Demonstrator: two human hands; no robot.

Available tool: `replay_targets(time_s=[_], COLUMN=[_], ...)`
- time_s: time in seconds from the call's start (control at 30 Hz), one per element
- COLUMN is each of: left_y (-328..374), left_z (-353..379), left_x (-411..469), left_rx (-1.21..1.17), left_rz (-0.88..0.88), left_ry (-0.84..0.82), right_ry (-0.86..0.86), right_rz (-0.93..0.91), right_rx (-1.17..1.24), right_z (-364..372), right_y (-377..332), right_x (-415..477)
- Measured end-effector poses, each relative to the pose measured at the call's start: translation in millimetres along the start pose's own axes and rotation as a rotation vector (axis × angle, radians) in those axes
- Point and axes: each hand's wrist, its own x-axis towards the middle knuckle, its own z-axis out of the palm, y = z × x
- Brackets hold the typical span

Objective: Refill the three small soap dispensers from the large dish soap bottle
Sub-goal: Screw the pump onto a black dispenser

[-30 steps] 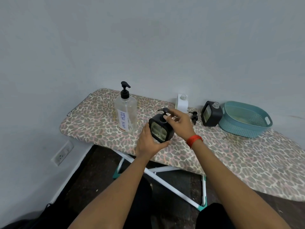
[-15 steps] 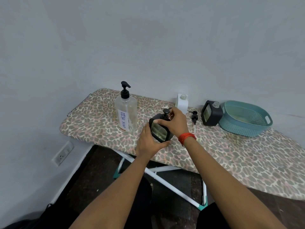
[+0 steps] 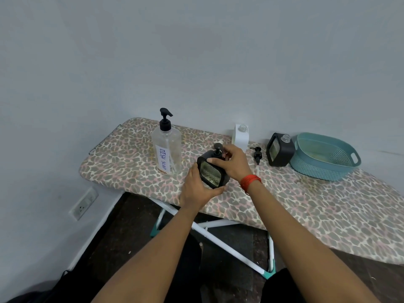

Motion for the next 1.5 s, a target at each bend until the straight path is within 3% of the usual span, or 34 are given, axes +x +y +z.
replay_targets(time_s=[0.2,0.37,0.43,0.53,0.7,0.77,0.97,1.07,1.5], left_y=[-1,-1,-2,-2,1,1,1,1,-1], left_z=[-2,-2,-1,0,-2,-3,-2,-1,0], left_x=[2,0,1,1,0,0,0,0,0], left_rx=[-0.057,-0.015,-0.017,-0.019,-0.030,-0.052,0.006,0.011,0.002], left_rz=[0.016,0.018,0.024,0.018,0.005,0.011,0.001,-0.001,-0.003], left_ry=[-0.017,0.019,0.019,0.011,-0.005,-0.002,0.018,0.019,0.041], right_ry=[0.136,-0.214,-0.258,-0.159,0.192,0.232,-0.061,-0.029,-0.029], right_rz=[0.070,-0.020,-0.064,-0.045,0.081,0.085,0.019,0.025,0.021], right_rx=[-0.099,0.157,0.138,0.090,-0.080,-0.107,0.165,0.247,0.027], right_z=[18,-13,-26,-22,14,21,-12,-17,-10], right_y=[-12,-5,-1,-4,-11,-15,-3,2,-1], right_x=[3,1,-1,-2,-10,-12,-14,-17,-6])
